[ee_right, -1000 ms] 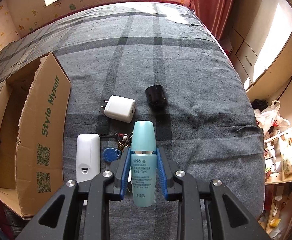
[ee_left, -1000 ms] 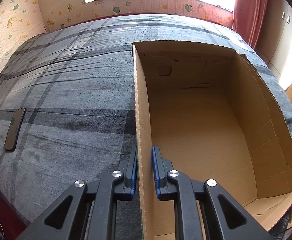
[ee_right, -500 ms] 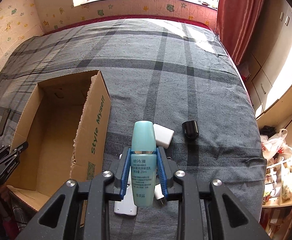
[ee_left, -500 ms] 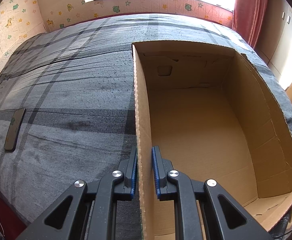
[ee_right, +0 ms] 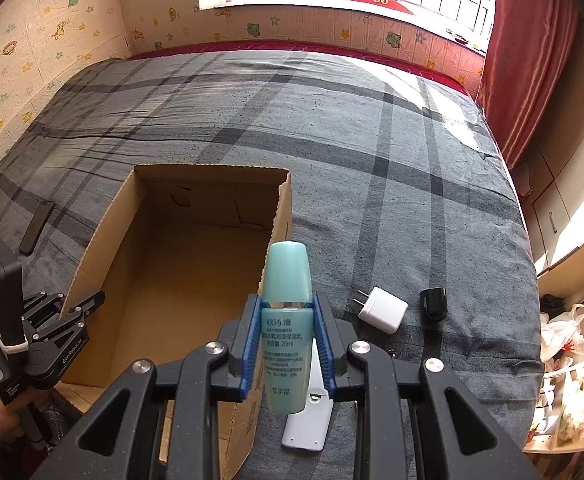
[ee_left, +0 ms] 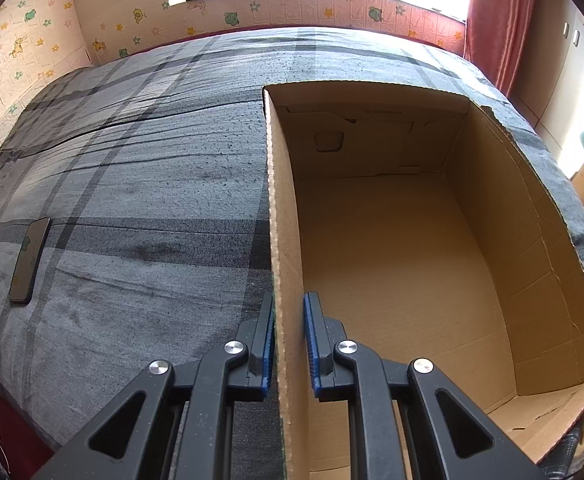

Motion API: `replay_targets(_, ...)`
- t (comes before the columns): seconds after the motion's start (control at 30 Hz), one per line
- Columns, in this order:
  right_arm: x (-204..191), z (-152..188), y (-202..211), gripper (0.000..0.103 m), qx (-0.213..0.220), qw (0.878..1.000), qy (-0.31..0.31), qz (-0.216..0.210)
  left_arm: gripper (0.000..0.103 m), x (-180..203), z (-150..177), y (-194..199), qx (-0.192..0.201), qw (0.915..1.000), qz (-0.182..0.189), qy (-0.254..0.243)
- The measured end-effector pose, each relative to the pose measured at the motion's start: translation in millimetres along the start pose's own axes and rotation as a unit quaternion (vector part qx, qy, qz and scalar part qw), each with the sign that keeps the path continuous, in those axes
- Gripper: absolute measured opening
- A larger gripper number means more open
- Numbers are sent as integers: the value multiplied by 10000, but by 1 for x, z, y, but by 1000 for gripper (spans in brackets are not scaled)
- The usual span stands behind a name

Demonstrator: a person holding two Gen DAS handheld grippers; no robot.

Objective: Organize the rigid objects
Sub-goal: 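Lift the bottle with the right gripper and carry it over the box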

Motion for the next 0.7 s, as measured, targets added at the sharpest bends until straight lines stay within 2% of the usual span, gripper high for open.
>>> replay_targets(0.37, -39, -15, -20, 27, -98, 9993, 219, -279, 15, 1, 0, 0, -2, 10000, 6, 1)
replay_targets(0.7, -70, -24, -56, 27, -364, 9973, 346, -532, 15, 1, 0, 0, -4, 10000, 16, 12)
Point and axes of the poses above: each gripper's, at about its wrist camera, not at the fingertips, and y roughly against the way its jaws point, x to its right, z to its underside, the point moved 8 cm from there along -y, roughly the way its jaws point, and after that the axes turned 8 degrees about y, right-handed, at the moved point
